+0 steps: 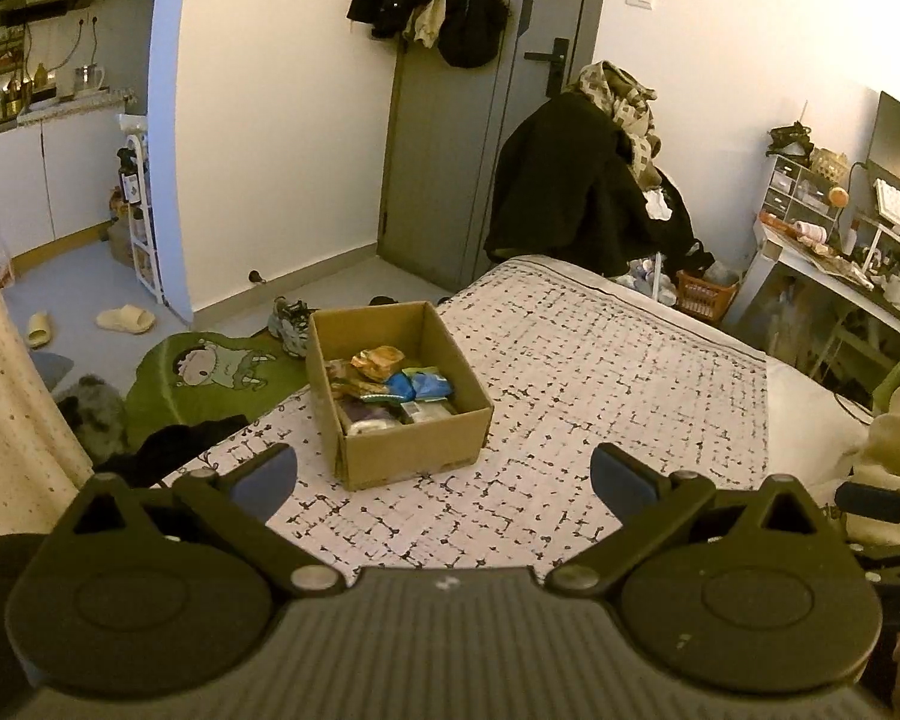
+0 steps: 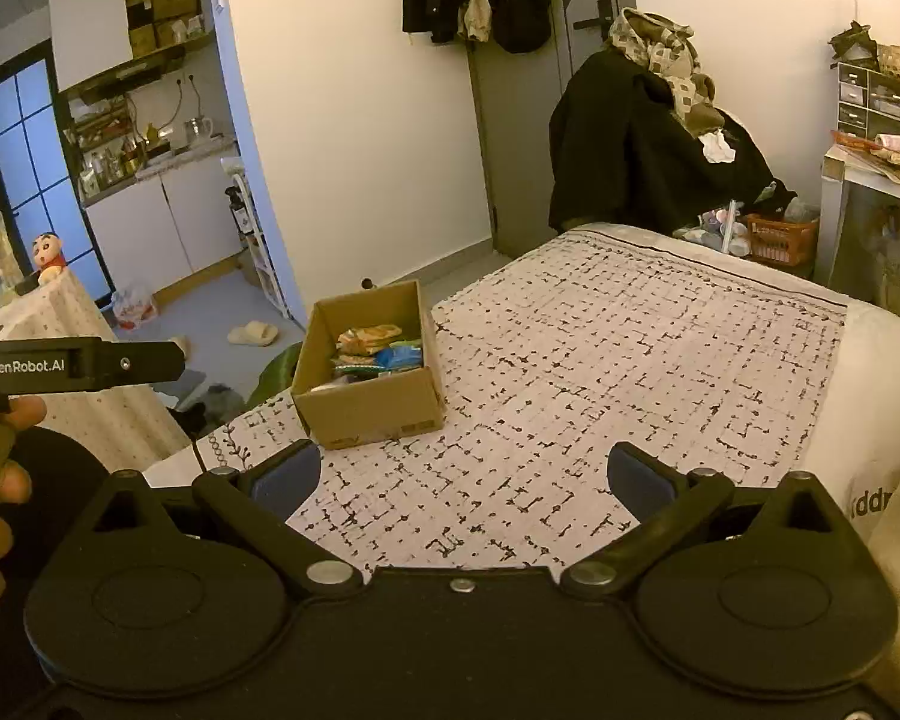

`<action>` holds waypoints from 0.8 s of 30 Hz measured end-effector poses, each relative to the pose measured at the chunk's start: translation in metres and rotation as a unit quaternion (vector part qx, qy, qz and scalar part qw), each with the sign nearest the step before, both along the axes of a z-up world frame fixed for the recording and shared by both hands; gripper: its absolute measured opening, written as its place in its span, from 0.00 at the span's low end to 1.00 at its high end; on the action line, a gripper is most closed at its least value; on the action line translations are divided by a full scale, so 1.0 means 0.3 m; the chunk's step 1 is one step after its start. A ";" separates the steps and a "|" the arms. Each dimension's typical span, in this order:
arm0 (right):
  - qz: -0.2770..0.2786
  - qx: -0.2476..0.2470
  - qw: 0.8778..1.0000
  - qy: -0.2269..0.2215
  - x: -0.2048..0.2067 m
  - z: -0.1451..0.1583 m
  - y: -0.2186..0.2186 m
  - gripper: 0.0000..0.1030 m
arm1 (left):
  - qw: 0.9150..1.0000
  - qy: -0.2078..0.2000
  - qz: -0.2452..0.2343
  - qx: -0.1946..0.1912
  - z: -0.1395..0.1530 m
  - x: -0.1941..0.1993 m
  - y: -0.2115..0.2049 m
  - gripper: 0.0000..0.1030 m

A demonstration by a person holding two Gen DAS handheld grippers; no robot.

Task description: Organize snacks

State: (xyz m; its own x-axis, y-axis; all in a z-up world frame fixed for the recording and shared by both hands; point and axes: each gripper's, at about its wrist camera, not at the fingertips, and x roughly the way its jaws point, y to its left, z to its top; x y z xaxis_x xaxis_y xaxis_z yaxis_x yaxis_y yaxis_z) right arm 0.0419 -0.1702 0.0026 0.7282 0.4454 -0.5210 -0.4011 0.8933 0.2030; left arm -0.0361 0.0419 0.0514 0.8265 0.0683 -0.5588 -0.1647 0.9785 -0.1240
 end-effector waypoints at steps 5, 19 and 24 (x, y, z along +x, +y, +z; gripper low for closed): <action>-0.004 0.005 1.000 0.003 0.000 -0.004 -0.003 1.00 | 1.000 0.000 -0.001 0.002 -0.001 -0.001 -0.001 1.00; -0.002 0.002 1.000 0.005 -0.001 -0.005 0.004 1.00 | 1.000 0.001 0.006 -0.004 -0.004 -0.007 0.008 1.00; -0.004 0.003 1.000 0.007 -0.001 -0.006 0.002 1.00 | 1.000 0.002 0.010 -0.015 -0.008 -0.009 0.012 1.00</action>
State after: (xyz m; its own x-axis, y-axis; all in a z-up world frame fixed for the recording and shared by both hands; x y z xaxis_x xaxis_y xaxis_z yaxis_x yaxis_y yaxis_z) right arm 0.0417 -0.1695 0.0008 0.7248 0.4423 -0.5282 -0.3914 0.8953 0.2127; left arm -0.0387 0.0455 0.0491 0.8231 0.0683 -0.5637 -0.1856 0.9706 -0.1534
